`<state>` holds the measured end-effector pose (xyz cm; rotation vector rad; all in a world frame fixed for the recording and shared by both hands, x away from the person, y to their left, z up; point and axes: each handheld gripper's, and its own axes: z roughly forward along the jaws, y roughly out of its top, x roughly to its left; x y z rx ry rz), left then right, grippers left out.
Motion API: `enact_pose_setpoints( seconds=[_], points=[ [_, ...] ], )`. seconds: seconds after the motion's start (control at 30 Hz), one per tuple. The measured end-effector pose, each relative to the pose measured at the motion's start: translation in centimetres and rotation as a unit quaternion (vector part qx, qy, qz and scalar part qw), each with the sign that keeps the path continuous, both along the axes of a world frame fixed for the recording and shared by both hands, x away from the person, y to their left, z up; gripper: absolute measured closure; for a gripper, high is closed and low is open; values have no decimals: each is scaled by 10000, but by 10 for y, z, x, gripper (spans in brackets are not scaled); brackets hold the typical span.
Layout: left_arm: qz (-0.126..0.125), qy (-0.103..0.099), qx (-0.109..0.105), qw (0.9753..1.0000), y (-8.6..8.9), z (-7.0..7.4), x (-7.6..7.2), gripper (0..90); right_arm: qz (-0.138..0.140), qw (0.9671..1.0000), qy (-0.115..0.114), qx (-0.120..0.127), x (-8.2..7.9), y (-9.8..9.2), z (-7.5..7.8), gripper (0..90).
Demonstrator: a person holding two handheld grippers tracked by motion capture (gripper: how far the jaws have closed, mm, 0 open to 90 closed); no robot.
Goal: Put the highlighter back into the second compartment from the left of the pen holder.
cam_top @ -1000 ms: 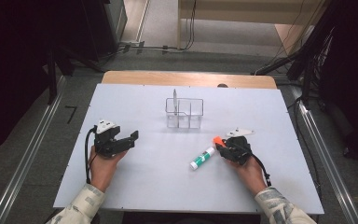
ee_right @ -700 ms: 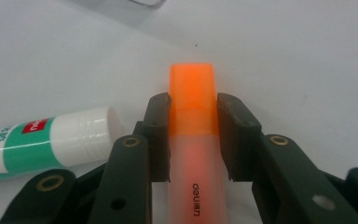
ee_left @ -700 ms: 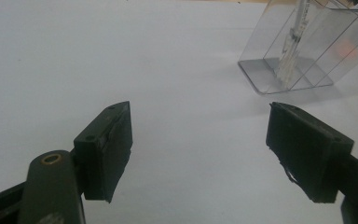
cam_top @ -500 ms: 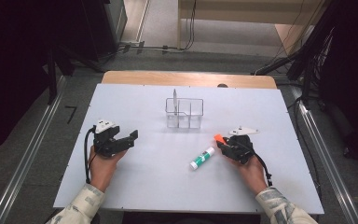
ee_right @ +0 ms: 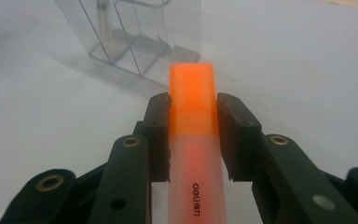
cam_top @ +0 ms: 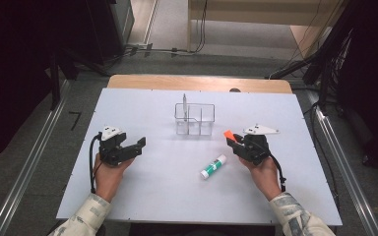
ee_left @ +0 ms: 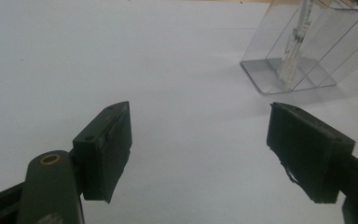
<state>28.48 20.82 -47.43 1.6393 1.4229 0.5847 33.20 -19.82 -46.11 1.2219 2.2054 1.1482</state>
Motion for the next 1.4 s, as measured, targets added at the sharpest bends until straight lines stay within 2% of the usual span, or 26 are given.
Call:
enact_pose_setpoints(
  seconds=[0.27, 0.43, 0.6, 0.77, 1.13, 1.4],
  points=[
    [-34, -33, 91, 9999, -2, 0, 0, 214, 67, 9994, -171, 299, 9, 15, 17, 650],
    [-48, -58, 140, 9999, -3, 0, -1, 209, 106, 9991, -235, 340, 17, 27, 25, 650],
    [-53, -56, 145, 9999, -4, 0, -1, 209, 136, 9989, -289, 354, 26, 37, 32, 649],
    [-62, -64, 136, 9999, -4, 1, -1, 209, 145, 9991, -315, 243, 35, 50, 36, 649],
    [-84, -66, 109, 9999, -3, 1, -1, 209, 182, 9988, -405, 187, 54, 83, 46, 649],
    [-98, -64, 92, 9999, -2, 1, -1, 209, 66, 9990, -411, 170, 73, 101, 52, 649]
  ],
)
